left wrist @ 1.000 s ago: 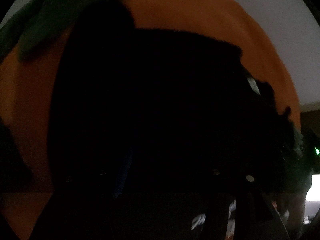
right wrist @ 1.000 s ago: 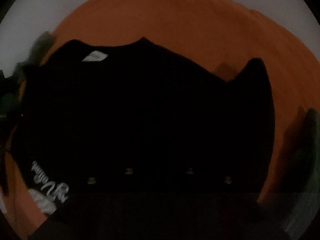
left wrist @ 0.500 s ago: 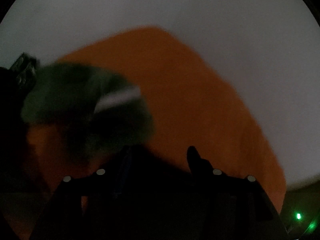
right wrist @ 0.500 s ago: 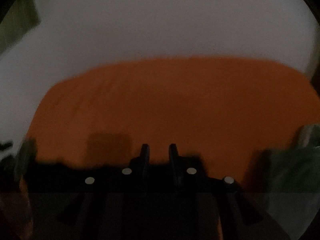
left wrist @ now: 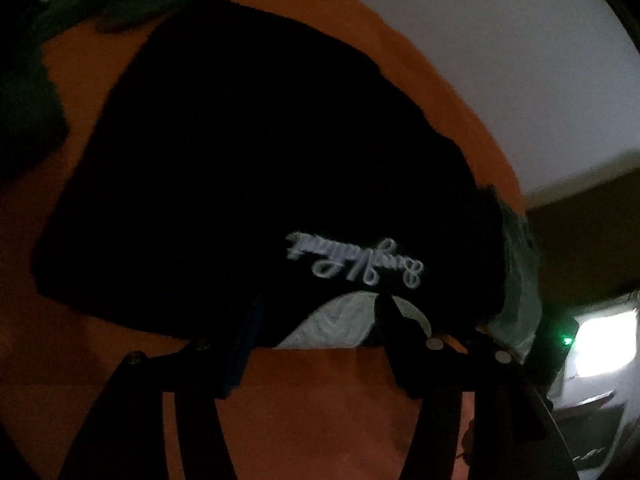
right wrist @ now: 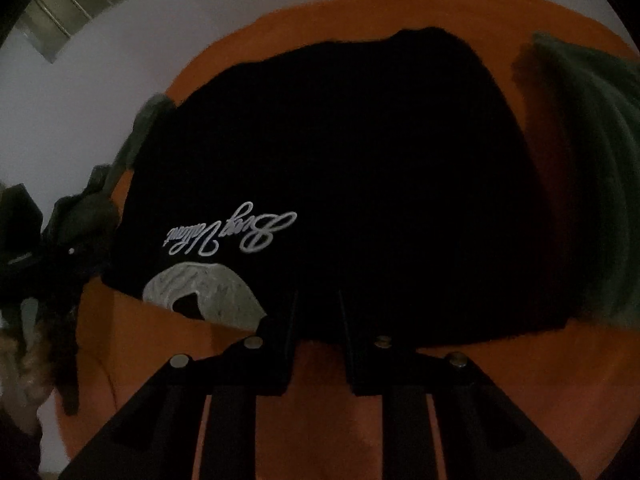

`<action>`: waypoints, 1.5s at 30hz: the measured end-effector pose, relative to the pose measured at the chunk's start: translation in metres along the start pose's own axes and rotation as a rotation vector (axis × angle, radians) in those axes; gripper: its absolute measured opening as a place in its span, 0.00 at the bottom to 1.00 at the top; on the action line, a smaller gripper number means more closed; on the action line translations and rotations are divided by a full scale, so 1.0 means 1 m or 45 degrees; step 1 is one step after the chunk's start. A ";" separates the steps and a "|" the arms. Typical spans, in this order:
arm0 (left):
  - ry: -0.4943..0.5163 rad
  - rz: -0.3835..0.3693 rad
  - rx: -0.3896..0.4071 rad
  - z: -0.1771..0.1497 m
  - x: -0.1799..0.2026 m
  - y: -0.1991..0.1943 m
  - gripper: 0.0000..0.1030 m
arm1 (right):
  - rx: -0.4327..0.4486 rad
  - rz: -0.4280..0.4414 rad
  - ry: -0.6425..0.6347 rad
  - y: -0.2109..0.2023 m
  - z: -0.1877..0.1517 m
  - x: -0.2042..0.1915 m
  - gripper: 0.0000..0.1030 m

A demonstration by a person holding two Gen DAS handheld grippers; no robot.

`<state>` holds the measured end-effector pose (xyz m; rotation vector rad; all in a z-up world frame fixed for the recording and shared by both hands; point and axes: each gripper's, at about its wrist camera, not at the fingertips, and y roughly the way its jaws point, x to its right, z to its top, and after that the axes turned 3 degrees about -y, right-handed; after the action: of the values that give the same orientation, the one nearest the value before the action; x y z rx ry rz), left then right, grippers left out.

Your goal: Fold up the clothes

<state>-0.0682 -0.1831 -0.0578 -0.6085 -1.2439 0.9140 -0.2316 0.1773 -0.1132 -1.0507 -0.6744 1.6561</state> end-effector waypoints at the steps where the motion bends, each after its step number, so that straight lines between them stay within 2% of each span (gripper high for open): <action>1: 0.066 0.128 0.017 -0.001 0.001 0.011 0.58 | 0.033 -0.043 -0.013 0.001 -0.005 0.002 0.17; 2: 0.133 0.258 0.035 -0.003 0.001 0.023 0.58 | 0.045 -0.103 -0.023 0.005 -0.015 0.013 0.15; 3: 0.108 0.330 0.057 -0.004 -0.012 0.019 0.58 | 0.050 -0.183 -0.012 0.003 -0.018 0.028 0.09; 4: 0.082 0.401 0.079 -0.005 -0.025 0.016 0.58 | 0.060 -0.228 0.030 -0.002 -0.021 0.043 0.06; 6: 0.030 0.544 0.123 -0.006 -0.051 0.009 0.58 | 0.076 -0.269 0.128 -0.012 -0.029 0.080 0.00; 9: -0.220 0.689 0.231 -0.009 -0.114 -0.040 0.58 | 0.070 -0.327 0.190 -0.028 -0.038 0.107 0.00; 12: -0.405 0.486 0.230 -0.013 -0.132 -0.061 0.58 | 0.147 -0.249 0.179 -0.045 -0.036 0.088 0.01; 15: -0.286 0.352 0.229 -0.019 -0.082 -0.055 0.58 | 0.148 -0.070 0.113 -0.036 -0.026 0.041 0.01; 18: -0.039 0.271 0.124 -0.029 0.008 -0.008 0.58 | 0.056 0.111 0.064 -0.004 -0.012 -0.018 0.01; 19: 0.010 0.263 0.100 -0.027 0.022 0.008 0.58 | 0.030 0.158 0.054 0.008 -0.010 -0.035 0.01; 21: 0.093 0.286 0.046 -0.025 0.042 0.043 0.58 | -0.002 0.166 -0.003 0.029 -0.009 -0.063 0.01; 24: 0.191 0.463 0.011 -0.026 0.053 0.076 0.58 | -0.062 0.038 -0.116 0.056 -0.009 -0.082 0.01; 27: 0.166 0.532 0.053 -0.024 0.041 0.070 0.58 | -0.043 -0.038 -0.067 0.050 -0.010 -0.057 0.00; 29: 0.110 0.578 0.108 -0.024 0.018 0.050 0.58 | -0.014 -0.118 0.003 0.041 -0.013 -0.026 0.00; 30: 0.095 0.597 0.116 -0.024 0.010 0.046 0.58 | -0.002 -0.120 0.055 0.035 -0.015 -0.006 0.00; 33: -0.013 0.582 0.135 -0.023 -0.021 0.028 0.60 | 0.040 -0.127 0.185 0.017 -0.020 0.049 0.00; 37: -0.158 0.559 0.160 -0.021 -0.063 0.006 0.60 | 0.102 -0.155 0.275 -0.006 -0.021 0.096 0.00; 38: -0.194 0.554 0.166 -0.021 -0.073 0.000 0.60 | 0.109 -0.158 0.292 -0.009 -0.020 0.104 0.00; 41: -0.235 0.561 0.196 -0.020 -0.072 -0.008 0.60 | 0.111 -0.168 0.284 -0.011 -0.020 0.103 0.00; 45: -0.451 0.234 0.181 -0.032 -0.075 -0.012 0.60 | 0.109 -0.171 0.275 -0.009 -0.021 0.089 0.00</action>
<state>-0.0388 -0.2503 -0.0958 -0.4643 -1.4374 1.2942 -0.2182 0.2632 -0.1431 -1.0798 -0.5163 1.4198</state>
